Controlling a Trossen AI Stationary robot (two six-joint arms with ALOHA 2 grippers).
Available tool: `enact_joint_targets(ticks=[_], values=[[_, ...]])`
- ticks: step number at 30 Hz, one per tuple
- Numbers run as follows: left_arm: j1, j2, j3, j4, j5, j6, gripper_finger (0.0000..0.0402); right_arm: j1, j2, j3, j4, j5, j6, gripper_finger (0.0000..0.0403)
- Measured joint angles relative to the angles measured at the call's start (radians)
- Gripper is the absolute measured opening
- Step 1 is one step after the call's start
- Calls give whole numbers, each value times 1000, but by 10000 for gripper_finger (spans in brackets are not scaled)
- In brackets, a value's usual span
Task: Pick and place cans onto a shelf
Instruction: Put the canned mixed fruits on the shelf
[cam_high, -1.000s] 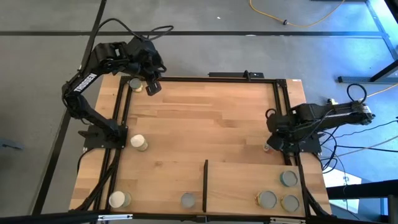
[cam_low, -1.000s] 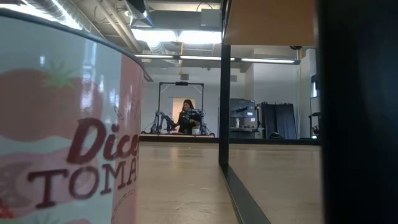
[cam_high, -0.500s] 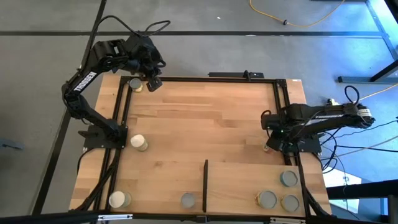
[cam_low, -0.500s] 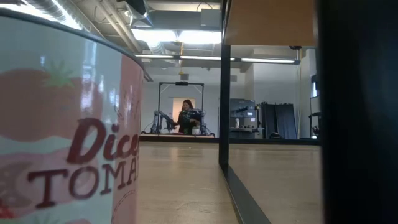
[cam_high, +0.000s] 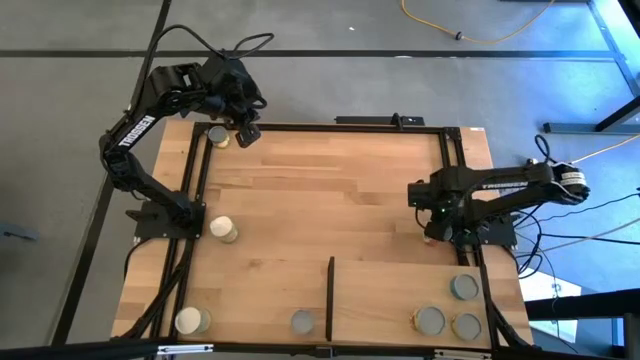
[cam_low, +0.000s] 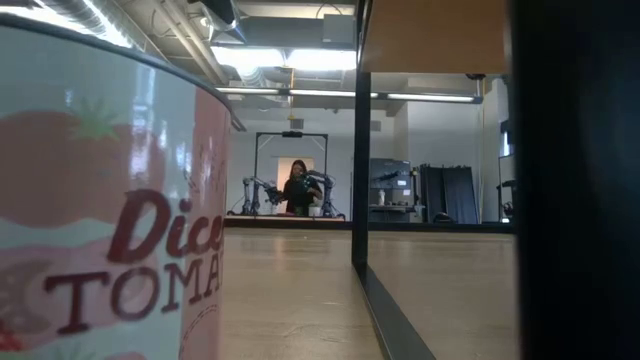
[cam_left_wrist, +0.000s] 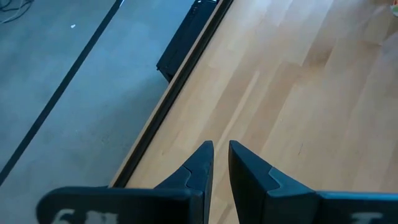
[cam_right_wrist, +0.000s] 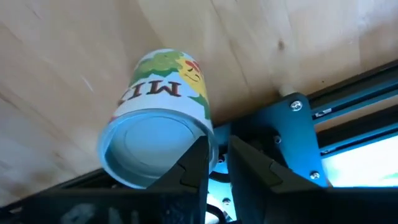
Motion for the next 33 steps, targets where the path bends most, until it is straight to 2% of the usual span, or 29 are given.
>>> enact_joint_targets(ticks=[14,17,21,28,33], values=[[0,0,0,0,0,1,42,-5,98,4,95,-51,-131,62],[0,0,0,0,0,1,42,-5,102,4,94,-49,-131,50],[0,0,0,0,0,2,42,-5,102,4,94,-51,-132,12],[0,0,0,0,0,2,42,-4,101,18,85,-43,-131,6],[0,0,0,0,0,9,42,-5,103,96,83,-15,-130,4]])
